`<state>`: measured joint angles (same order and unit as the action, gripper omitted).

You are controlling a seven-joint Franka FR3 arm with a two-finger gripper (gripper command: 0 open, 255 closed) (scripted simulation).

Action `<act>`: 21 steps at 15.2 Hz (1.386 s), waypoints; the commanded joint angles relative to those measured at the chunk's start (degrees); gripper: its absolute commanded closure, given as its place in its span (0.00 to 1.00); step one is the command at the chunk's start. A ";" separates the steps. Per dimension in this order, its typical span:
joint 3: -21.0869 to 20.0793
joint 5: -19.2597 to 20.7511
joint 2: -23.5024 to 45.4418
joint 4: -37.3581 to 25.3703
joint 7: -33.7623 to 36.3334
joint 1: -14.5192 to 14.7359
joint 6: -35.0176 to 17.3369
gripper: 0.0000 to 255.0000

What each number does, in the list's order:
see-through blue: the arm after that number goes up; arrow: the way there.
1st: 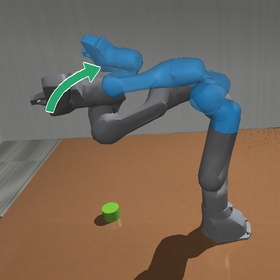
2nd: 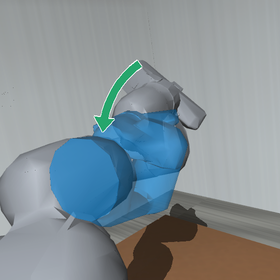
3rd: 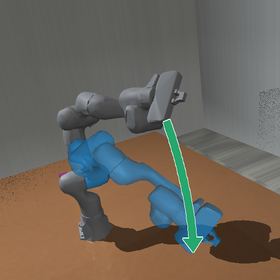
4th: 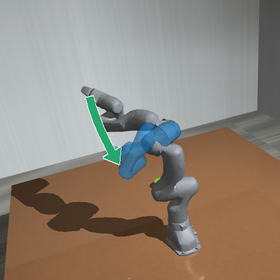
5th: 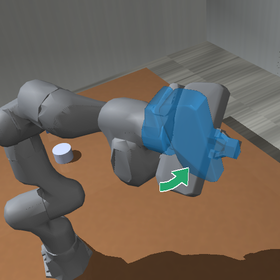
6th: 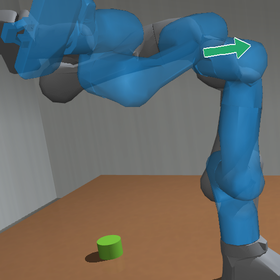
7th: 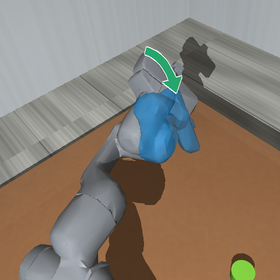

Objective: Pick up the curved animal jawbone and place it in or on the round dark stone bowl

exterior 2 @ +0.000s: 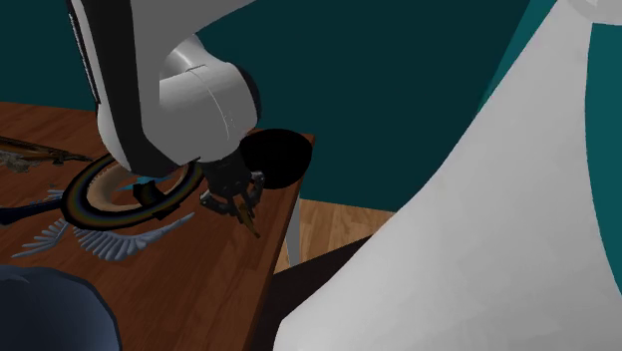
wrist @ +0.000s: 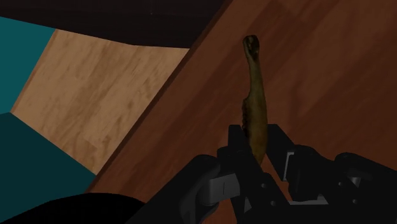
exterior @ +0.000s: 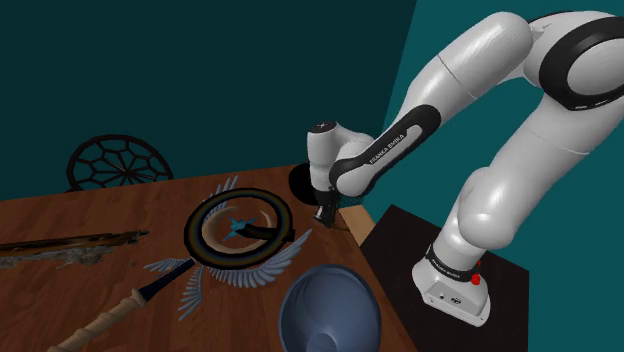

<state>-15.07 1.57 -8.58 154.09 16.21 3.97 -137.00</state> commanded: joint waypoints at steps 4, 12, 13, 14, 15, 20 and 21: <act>0.40 -1.36 -4.02 -1.08 -1.37 0.38 5.00 1.00; 1.05 -2.62 -9.33 -3.42 -2.73 0.87 12.53 1.00; 1.14 -2.72 -9.91 -3.78 -2.86 0.92 13.46 1.00; 1.22 -2.82 -10.47 -4.15 -2.99 0.96 14.38 1.00; 1.30 -2.90 -11.01 -4.53 -3.12 1.00 15.29 1.00; 1.71 -3.21 -13.45 -6.64 -3.66 1.14 19.80 1.00; 1.79 -3.25 -13.89 -7.10 -3.75 1.17 20.69 1.00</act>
<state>-13.36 -1.63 -22.02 147.34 12.54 5.11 -117.13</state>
